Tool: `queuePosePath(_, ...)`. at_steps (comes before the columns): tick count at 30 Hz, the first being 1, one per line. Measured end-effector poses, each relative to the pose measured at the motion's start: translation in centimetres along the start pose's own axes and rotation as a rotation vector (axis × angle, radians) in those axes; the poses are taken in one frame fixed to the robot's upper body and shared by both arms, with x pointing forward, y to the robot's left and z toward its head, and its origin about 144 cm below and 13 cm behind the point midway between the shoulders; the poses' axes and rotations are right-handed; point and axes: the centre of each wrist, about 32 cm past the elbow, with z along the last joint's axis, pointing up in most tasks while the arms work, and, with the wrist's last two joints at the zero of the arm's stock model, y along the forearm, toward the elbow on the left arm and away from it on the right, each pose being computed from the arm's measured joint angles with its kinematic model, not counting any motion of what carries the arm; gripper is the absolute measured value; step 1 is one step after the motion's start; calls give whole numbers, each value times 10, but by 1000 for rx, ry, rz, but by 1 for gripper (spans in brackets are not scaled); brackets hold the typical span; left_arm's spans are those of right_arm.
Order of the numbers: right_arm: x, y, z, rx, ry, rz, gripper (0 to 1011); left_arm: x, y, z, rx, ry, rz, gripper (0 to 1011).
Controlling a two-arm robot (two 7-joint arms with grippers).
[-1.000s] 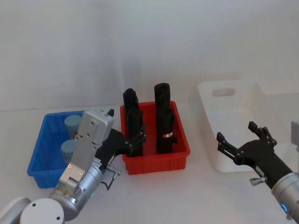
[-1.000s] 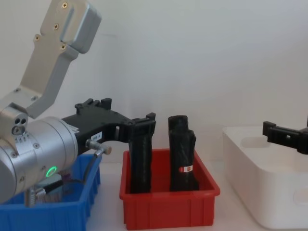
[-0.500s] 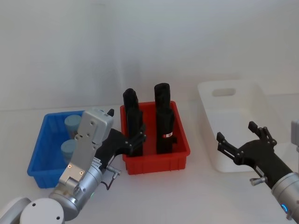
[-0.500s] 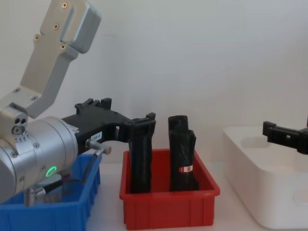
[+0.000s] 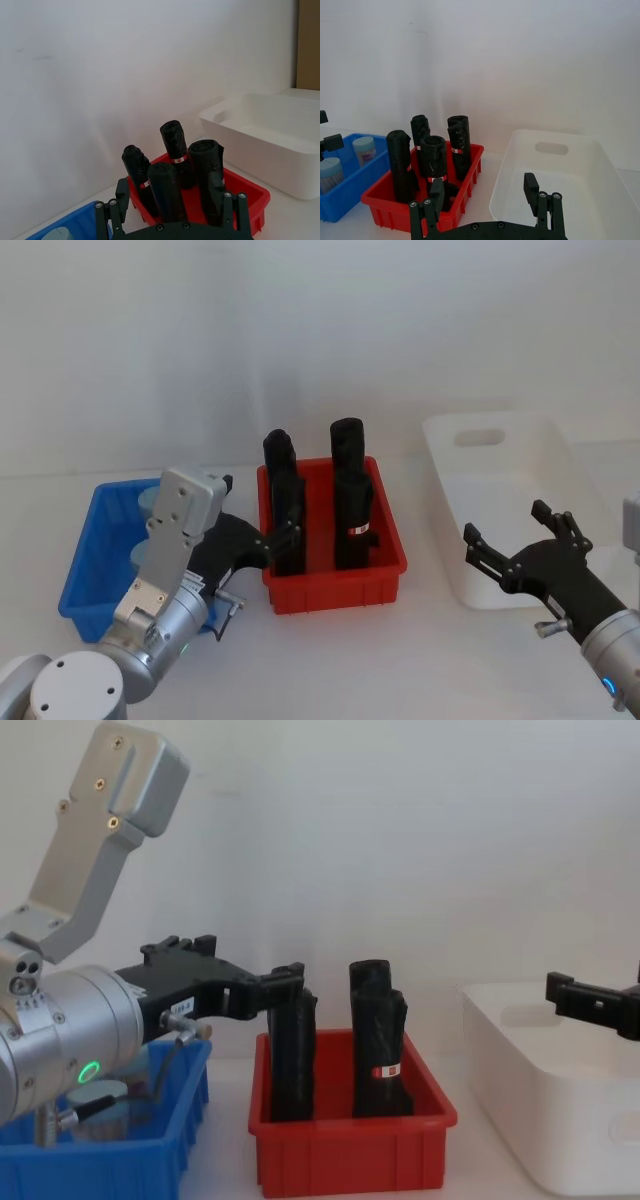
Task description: Pick the cotton swabs from the blue box and place them into the white box.
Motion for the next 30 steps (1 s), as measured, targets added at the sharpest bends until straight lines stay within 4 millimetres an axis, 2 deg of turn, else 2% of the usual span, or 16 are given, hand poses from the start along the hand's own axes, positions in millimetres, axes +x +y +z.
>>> queuePosePath(30,0,0,0,0,0,0,1002,47,3,-22,224,60,134,1004)
